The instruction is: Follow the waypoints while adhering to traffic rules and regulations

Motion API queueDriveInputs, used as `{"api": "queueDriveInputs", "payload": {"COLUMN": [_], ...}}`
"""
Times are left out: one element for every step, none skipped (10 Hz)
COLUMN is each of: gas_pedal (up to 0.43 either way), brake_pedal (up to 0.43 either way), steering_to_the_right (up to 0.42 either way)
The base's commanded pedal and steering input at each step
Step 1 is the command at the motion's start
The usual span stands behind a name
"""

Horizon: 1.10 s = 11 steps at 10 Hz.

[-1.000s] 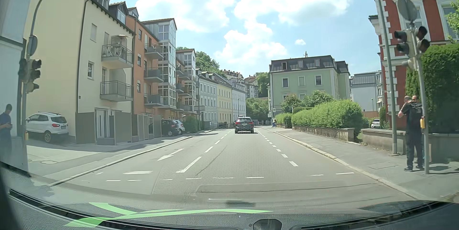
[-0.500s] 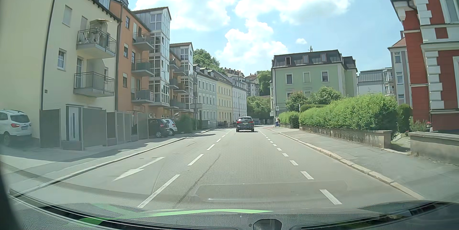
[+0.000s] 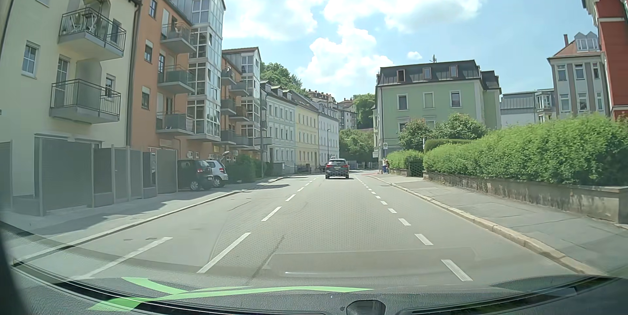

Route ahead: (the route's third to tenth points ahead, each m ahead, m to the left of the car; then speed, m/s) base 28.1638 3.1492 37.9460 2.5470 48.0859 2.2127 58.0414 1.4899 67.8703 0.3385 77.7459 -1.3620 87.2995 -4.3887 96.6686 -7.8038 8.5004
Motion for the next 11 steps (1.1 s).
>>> {"api": "queueDriveInputs", "payload": {"gas_pedal": [0.26, 0.26, 0.26, 0.26, 0.26, 0.26, 0.26, 0.26, 0.26, 0.26, 0.26], "brake_pedal": [0.0, 0.0, 0.0, 0.0, 0.0, 0.0, 0.0, 0.0, 0.0, 0.0, 0.0], "steering_to_the_right": [-0.008, -0.008, -0.006, -0.006, -0.006, -0.006, -0.005, -0.005, -0.005, -0.005, -0.005]}}
